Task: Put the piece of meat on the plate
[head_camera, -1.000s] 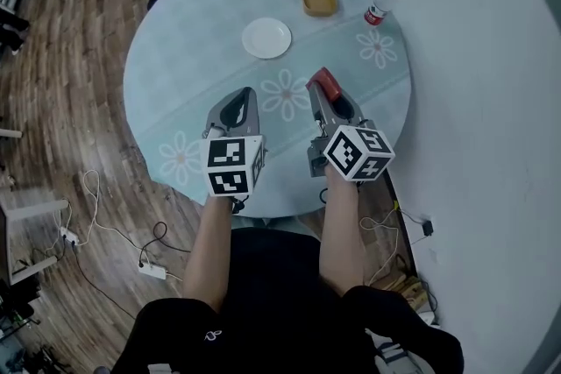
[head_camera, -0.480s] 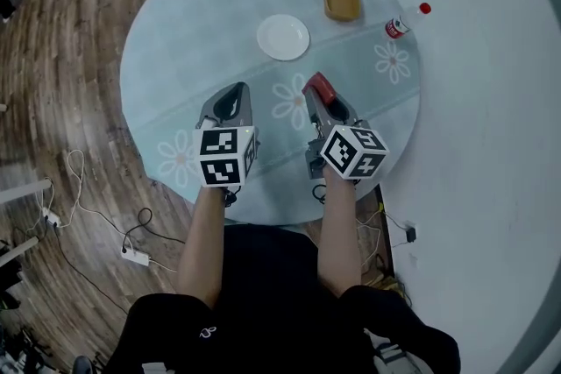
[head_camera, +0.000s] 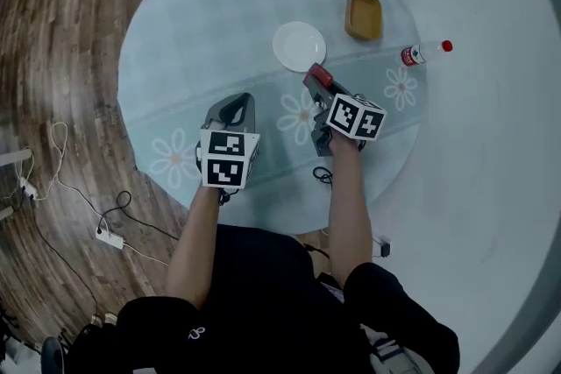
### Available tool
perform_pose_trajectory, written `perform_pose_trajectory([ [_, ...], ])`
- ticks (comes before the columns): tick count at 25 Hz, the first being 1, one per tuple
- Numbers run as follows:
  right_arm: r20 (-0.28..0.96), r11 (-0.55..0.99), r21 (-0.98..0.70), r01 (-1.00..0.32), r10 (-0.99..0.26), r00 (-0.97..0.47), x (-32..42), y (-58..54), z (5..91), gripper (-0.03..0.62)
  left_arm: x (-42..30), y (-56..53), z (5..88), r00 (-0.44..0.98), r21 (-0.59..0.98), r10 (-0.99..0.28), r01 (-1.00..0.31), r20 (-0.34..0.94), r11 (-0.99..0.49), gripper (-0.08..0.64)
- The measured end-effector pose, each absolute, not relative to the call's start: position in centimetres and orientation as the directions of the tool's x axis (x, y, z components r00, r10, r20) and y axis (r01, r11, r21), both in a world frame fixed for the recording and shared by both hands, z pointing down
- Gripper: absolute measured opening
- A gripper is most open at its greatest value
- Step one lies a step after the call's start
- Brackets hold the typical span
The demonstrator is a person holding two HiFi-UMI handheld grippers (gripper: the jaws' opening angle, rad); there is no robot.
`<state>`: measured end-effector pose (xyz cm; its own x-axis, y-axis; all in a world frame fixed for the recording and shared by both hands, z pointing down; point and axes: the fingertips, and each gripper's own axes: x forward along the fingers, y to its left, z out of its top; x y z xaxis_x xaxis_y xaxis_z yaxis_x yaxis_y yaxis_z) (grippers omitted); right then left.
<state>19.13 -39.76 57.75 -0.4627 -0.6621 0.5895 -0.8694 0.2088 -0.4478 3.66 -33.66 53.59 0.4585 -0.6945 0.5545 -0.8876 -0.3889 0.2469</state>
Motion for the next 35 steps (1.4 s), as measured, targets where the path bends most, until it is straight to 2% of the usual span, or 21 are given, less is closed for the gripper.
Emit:
perform_pose_trajectory([
  [8,0.709,0.232,-0.474,-0.849,-0.471,-0.525,17.5,-46.9,63.7,0.103,0.8,-35.3,55.9,0.398,0.264,-0.71,-0.917,0.581,-0.299,-0.005],
  [16,0.706,0.141,-0.589,-0.795,-0.389,-0.592,15.6,-50.1,65.8,0.103,-1.1,-35.6,57.3,0.361,0.271,-0.713,-0.931,0.601,-0.244,-0.005],
  [17,0.708,0.136,-0.59,-0.796,-0.386,-0.591,15.6,-50.3,65.8,0.112,-1.1,-35.6,57.5,0.36,0.269,-0.713,-0.932,0.602,-0.243,-0.005],
  [20,0.724,0.127,-0.58,-0.805,-0.372,-0.581,15.8,-50.3,66.0,0.2,-0.9,-35.5,57.6,0.362,0.27,-0.711,-0.931,0.603,-0.245,-0.005],
  [28,0.718,0.026,-0.557,-0.83,-0.487,-0.498,18.9,-49.4,64.6,0.253,-0.4,-34.3,55.7,0.381,0.271,-0.722,-0.924,0.577,-0.271,-0.005],
  [33,0.648,0.015,-0.579,-0.815,-0.598,-0.472,20.8,-47.8,61.4,0.224,-0.5,-32.8,53.1,0.384,0.261,-0.748,-0.922,0.541,-0.285,-0.005],
  [35,0.576,0.074,-0.579,-0.812,-0.667,-0.472,20.9,-46.8,58.1,0.153,-0.5,-32.3,51.6,0.379,0.25,-0.769,-0.924,0.515,-0.289,-0.005],
])
